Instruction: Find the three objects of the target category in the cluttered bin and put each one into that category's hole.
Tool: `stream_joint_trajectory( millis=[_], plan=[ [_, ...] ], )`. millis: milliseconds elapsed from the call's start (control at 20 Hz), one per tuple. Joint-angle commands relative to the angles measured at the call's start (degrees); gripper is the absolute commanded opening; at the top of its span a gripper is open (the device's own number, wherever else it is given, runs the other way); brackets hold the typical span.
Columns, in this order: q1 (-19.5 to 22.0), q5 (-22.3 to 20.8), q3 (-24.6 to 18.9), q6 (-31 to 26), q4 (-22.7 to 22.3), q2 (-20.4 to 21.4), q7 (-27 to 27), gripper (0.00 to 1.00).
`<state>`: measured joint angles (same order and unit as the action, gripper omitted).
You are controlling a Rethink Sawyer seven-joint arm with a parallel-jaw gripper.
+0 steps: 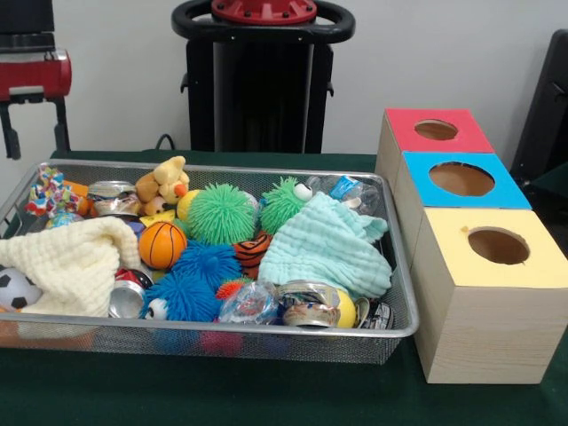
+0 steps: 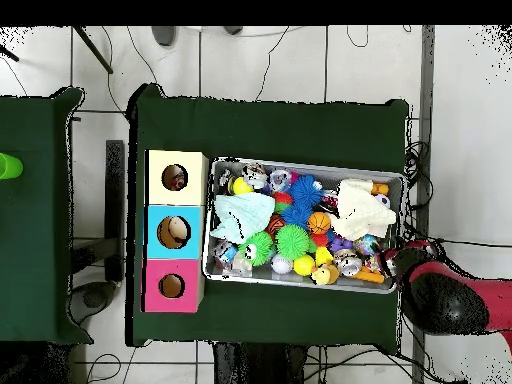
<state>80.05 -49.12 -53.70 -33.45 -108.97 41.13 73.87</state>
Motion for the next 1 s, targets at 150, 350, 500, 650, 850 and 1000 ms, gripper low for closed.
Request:
stream_joint_trajectory(
  millis=[150, 350, 500, 650, 850, 1000],
  plan=[
    [-2.4, -3.6, 8.2, 6.8, -1.8, -4.5, 5.1, 1.00],
    [-2.5, -3.1, 9.5, 7.8, -0.9, -5.8, 4.0, 1.00],
    [-2.7, -3.1, 10.1, 8.0, -0.1, -6.6, 2.8, 1.00],
    [-3.3, -2.9, 10.6, 8.0, 0.2, -6.3, 2.5, 1.00],
    [-2.4, -1.8, 10.6, 8.6, -0.3, -7.0, 2.5, 1.00],
    [-1.5, -1.4, 10.5, 8.7, 0.0, -8.7, 1.6, 1.00]
  ],
)
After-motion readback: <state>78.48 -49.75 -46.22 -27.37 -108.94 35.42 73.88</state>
